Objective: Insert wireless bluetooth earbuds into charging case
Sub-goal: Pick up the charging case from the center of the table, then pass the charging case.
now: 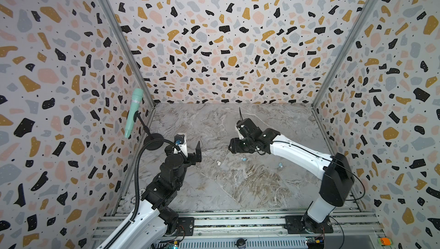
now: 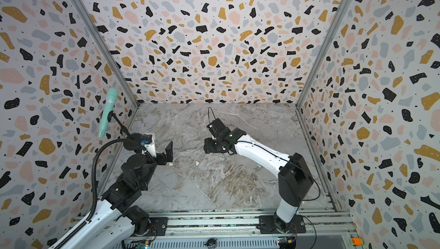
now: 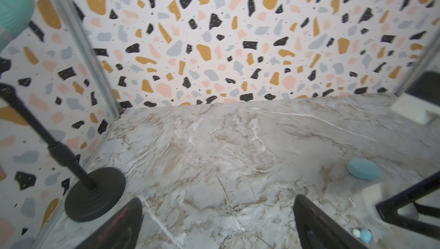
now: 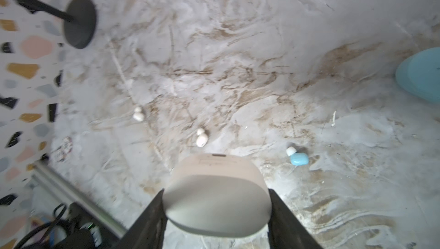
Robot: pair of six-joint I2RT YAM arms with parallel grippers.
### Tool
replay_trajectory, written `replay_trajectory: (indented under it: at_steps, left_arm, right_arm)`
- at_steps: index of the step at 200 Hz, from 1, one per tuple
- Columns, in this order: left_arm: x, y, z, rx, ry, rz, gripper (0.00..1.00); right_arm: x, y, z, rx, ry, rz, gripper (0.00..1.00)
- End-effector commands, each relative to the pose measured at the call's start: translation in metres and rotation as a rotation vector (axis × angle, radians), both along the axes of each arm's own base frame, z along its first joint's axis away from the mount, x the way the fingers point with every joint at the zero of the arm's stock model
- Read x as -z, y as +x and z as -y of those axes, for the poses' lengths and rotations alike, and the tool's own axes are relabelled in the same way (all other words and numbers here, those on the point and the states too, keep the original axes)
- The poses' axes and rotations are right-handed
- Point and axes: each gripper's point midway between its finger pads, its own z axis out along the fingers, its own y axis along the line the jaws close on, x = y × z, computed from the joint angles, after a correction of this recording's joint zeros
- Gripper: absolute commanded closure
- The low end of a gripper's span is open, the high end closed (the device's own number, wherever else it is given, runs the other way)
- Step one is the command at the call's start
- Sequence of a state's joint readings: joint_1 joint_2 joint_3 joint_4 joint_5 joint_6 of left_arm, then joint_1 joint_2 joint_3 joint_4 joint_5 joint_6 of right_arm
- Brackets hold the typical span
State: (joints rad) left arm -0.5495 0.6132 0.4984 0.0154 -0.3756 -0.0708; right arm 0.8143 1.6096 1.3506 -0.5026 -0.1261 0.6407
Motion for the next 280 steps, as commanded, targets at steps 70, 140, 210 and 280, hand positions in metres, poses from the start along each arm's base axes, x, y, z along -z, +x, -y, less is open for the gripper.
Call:
replay_trajectory:
  at_steps: [70,140,210,280]
  left_arm:
    - [0.012,-0.041,0.098,0.568,0.389,0.225,0.00]
    - [0.044,-0.055,0.133,0.743,0.554,0.230,0.00]
    - [0.054,-0.067,0.139,0.780,0.584,0.247,0.00]
    - [0.048,-0.074,0.139,0.792,0.536,0.266,0.10]
  right_arm:
    - [-0.056,-0.076,-0.002,-0.405,0.289,0.181,1.00]
    - [-0.051,-0.104,-0.018,-0.552,0.332,0.183,1.00]
    - [-0.044,-0.112,-0.026,-0.594,0.345,0.167,1.00]
    - [-0.044,-0.112,-0.028,-0.591,0.354,0.184,1.00]
